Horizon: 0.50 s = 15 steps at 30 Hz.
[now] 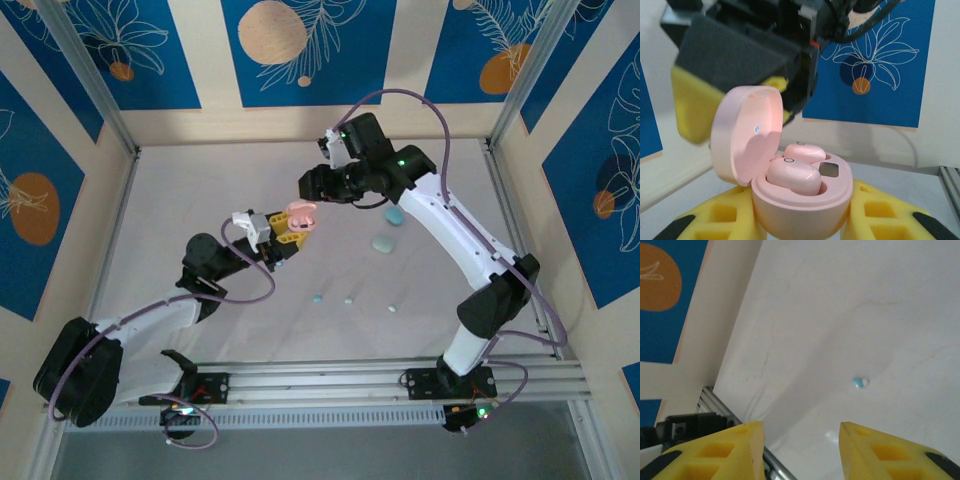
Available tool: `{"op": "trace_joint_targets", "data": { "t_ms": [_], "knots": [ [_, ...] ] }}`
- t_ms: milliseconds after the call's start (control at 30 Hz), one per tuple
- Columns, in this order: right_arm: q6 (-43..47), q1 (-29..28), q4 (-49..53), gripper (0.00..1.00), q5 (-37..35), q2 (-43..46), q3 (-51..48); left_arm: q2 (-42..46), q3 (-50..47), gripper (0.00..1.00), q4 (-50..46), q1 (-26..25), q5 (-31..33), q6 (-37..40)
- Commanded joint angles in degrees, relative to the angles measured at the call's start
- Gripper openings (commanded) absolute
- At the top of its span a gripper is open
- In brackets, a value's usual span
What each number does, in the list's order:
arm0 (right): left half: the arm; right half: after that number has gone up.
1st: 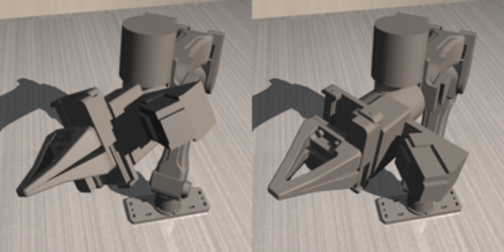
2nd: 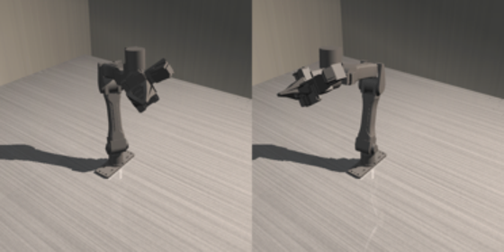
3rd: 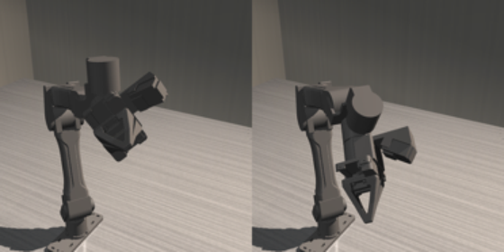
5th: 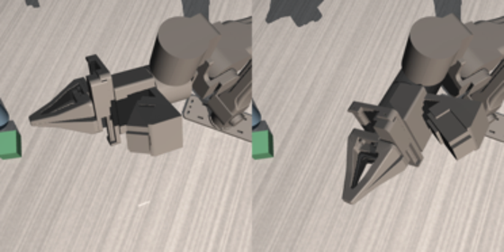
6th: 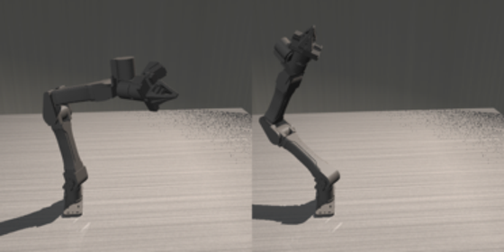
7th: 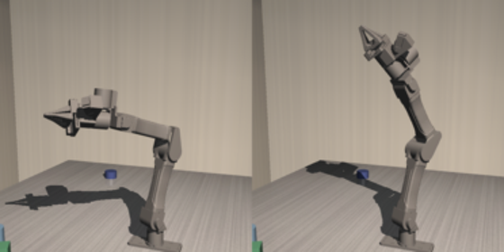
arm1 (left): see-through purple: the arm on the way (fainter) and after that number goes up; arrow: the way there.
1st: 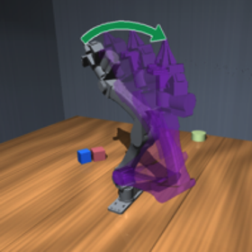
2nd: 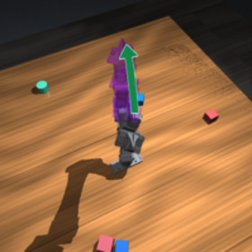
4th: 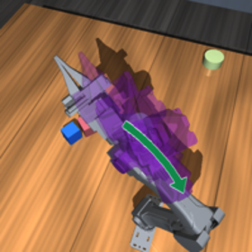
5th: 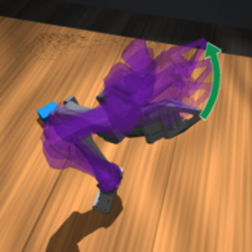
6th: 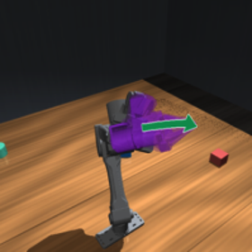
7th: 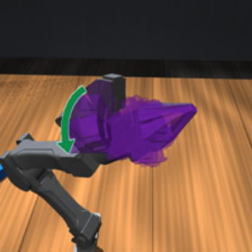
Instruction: Insert the wireless bluetooth earbuds into the charging case
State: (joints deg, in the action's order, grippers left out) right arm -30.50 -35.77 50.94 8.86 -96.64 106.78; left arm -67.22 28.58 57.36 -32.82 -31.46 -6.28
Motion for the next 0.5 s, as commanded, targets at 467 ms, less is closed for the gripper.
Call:
{"op": "trace_joint_targets", "data": {
  "t_ms": [467],
  "knots": [
    [-7.43, 6.54, -10.20, 0.56, 21.19, 14.68, -19.79, -1.72, 3.95, 0.24, 1.62, -0.72, -0.88, -2.04]
  ]
}}
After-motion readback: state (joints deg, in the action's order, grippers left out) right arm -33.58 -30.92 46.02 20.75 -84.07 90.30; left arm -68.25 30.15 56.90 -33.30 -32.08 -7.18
